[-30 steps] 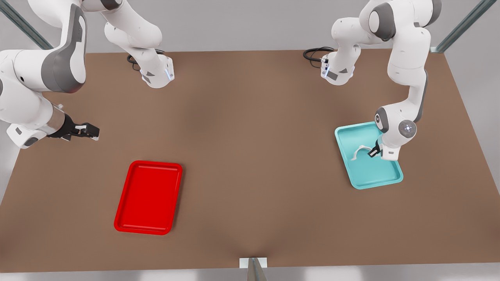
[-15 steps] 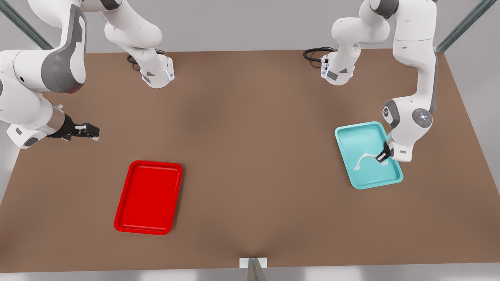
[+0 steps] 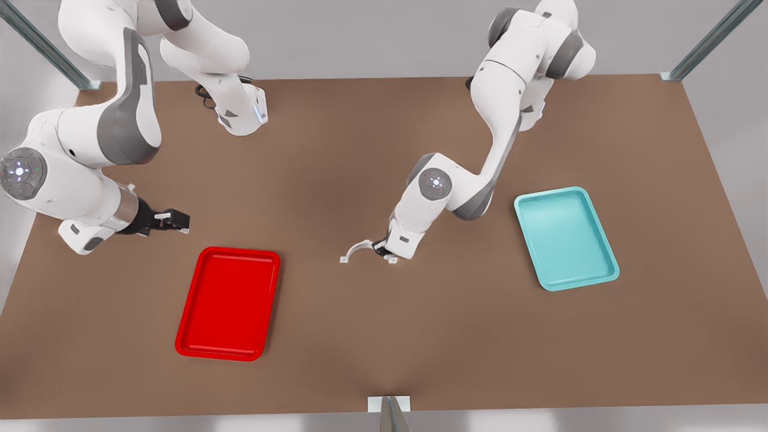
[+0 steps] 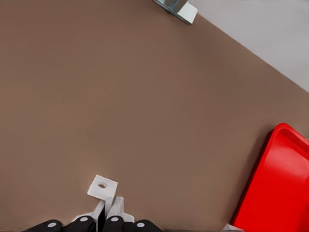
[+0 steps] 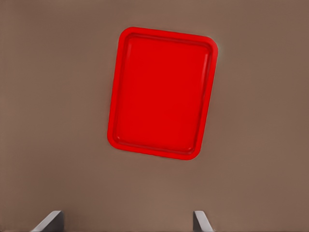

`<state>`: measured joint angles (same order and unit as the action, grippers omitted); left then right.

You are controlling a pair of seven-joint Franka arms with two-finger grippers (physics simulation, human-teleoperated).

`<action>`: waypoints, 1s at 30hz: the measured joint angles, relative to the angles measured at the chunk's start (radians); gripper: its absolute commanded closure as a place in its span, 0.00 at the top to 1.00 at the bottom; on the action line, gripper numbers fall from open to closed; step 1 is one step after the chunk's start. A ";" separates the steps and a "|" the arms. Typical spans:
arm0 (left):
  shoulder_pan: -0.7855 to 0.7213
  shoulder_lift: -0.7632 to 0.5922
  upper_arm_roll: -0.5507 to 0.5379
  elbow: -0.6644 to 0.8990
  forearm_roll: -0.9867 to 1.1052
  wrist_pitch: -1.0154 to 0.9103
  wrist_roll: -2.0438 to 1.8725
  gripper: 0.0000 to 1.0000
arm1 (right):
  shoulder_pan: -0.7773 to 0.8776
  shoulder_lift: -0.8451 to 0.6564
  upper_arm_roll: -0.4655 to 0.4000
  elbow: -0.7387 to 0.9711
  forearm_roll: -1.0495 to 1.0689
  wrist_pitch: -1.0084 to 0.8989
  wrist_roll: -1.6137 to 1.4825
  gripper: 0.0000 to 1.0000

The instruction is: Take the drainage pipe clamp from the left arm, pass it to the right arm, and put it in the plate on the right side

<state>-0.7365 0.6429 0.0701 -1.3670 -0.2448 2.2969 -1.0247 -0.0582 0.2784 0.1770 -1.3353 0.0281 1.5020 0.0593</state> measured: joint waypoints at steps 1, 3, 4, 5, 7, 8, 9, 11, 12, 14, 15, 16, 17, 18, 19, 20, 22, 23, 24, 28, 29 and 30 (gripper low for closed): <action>-0.001 0.002 -0.007 0.002 -0.017 0.003 -0.044 0.21 | 0.025 0.024 0.000 -0.001 0.005 0.013 0.016 1.00; -0.002 0.006 -0.019 0.004 -0.055 0.007 -0.126 0.21 | 0.079 0.067 0.000 -0.017 0.013 0.041 0.059 1.00; -0.002 0.009 -0.024 0.004 -0.073 0.009 -0.163 0.21 | 0.113 0.081 0.000 -0.037 0.014 0.057 0.088 1.00; -0.004 0.011 -0.026 0.004 -0.089 0.013 -0.198 0.21 | 0.144 0.093 0.001 -0.052 0.016 0.072 0.119 1.00; -0.011 0.015 -0.029 0.004 -0.112 0.021 -0.262 0.21 | 0.206 0.116 0.001 -0.067 0.015 0.101 0.188 1.00; -0.014 0.017 -0.030 0.004 -0.120 0.024 -0.288 0.21 | 0.232 0.126 0.001 -0.072 0.012 0.115 0.225 1.00; -0.018 0.017 -0.030 0.004 -0.126 0.027 -0.311 0.21 | 0.250 0.139 0.001 -0.074 0.010 0.129 0.262 1.00; -0.021 0.018 -0.030 0.004 -0.134 0.031 -0.351 0.21 | 0.284 0.159 0.001 -0.076 0.007 0.158 0.337 1.00; -0.021 0.018 -0.030 0.004 -0.136 0.033 -0.370 0.21 | 0.297 0.165 0.001 -0.076 0.006 0.170 0.373 1.00; -0.021 0.018 -0.030 0.004 -0.140 0.035 -0.403 0.21 | 0.317 0.177 0.001 -0.072 0.004 0.194 0.441 1.00; -0.022 0.018 -0.030 0.004 -0.141 0.036 -0.419 0.21 | 0.327 0.182 0.001 -0.071 0.003 0.209 0.473 1.00; -0.023 0.018 -0.030 0.004 -0.142 0.037 -0.433 0.21 | 0.344 0.187 0.000 -0.069 0.002 0.223 0.506 1.00; -0.025 0.018 -0.030 0.004 -0.142 0.038 -0.447 0.21 | 0.364 0.195 0.001 -0.067 0.001 0.241 0.540 1.00; -0.025 0.019 -0.029 0.004 -0.143 0.038 -0.459 0.21 | 0.378 0.206 0.001 -0.062 0.000 0.257 0.572 1.00; -0.026 0.019 -0.029 0.003 -0.143 0.039 -0.470 0.21 | 0.395 0.223 0.001 -0.047 0.000 0.270 0.603 1.00; -0.026 0.019 -0.029 0.003 -0.144 0.039 -0.480 0.21 | 0.408 0.241 0.001 -0.028 0.000 0.282 0.633 1.00; -0.027 0.019 -0.029 0.003 -0.144 0.040 -0.497 0.21 | 0.422 0.259 0.001 -0.012 0.001 0.303 0.688 1.00; -0.027 0.019 -0.030 0.003 -0.144 0.040 -0.505 0.21 | 0.426 0.264 0.001 -0.009 0.002 0.314 0.713 1.00; -0.027 0.019 -0.030 0.003 -0.144 0.040 -0.513 0.21 | 0.428 0.268 0.006 -0.007 0.003 0.323 0.737 1.00; -0.027 0.020 -0.030 0.003 -0.145 0.041 -0.539 0.21 | 0.438 0.274 0.028 -0.014 0.013 0.346 0.820 1.00; -0.027 0.020 -0.030 0.003 -0.146 0.041 -0.545 0.21 | 0.441 0.275 0.033 -0.017 0.015 0.350 0.837 1.00; -0.027 0.021 -0.030 0.003 -0.146 0.041 -0.551 0.21 | 0.442 0.276 0.035 -0.020 0.016 0.352 0.854 1.00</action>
<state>-0.7639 0.6635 0.0400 -1.3642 -0.3906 2.3375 -1.5752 0.3843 0.5542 0.2121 -1.3549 0.0442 1.8544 0.9130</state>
